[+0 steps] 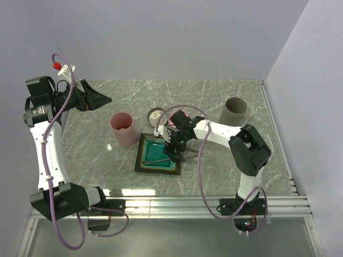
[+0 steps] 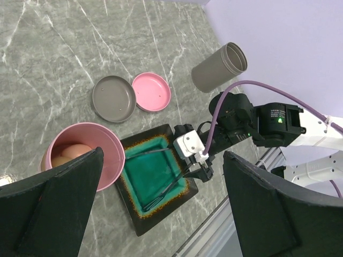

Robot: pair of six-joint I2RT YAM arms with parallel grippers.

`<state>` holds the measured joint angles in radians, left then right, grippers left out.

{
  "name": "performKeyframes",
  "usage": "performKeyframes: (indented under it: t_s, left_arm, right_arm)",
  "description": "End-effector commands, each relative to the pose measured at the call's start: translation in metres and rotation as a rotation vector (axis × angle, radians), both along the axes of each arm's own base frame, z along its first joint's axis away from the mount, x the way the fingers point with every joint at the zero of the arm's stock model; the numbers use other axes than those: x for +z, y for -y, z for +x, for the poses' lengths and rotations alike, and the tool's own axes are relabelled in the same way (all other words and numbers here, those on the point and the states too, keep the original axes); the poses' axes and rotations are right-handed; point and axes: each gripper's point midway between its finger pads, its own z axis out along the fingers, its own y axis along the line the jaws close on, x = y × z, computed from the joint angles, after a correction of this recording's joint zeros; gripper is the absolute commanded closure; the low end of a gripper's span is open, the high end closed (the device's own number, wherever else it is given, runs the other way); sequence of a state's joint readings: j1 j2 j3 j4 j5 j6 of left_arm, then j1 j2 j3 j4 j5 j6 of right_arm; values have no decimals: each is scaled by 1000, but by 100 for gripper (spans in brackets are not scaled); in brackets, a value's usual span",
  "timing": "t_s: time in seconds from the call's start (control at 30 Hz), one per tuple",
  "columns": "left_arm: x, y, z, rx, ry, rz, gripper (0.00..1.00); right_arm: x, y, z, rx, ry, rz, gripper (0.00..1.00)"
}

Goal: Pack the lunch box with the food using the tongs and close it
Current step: Put down the clamp, then pick up the lid of the lunch box with the right arm

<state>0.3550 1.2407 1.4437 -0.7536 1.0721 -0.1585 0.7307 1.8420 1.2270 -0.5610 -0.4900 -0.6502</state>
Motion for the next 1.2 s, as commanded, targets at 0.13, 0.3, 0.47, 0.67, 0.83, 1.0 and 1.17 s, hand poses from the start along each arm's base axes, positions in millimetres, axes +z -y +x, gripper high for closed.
performKeyframes:
  t_s: [0.13,0.3,0.47,0.67,0.83,1.0,1.17]
  left_arm:
    - [9,-1,-1,-2,46,24,1]
    - [12,1,-2,-15,54,12,0]
    - [14,2,-3,-18,61,9,1]
    - [12,2,-3,-24,60,12,0]
    - [8,5,-4,-49,50,-17,1]
    - [7,12,-13,-81,77,-30,0]
    - [-1,14,-18,-100,80,-28,0]
  right_arm:
    - [24,-2,1,-13,42,10,0]
    - [59,-9,7,-36,100,81,0]
    - [97,-15,18,-36,167,136,0]
    - [139,17,66,-61,320,125,0]
    - [122,51,98,-21,393,-13,4]
    - [97,69,123,90,507,-87,11]
    - [77,62,136,197,569,-90,12]
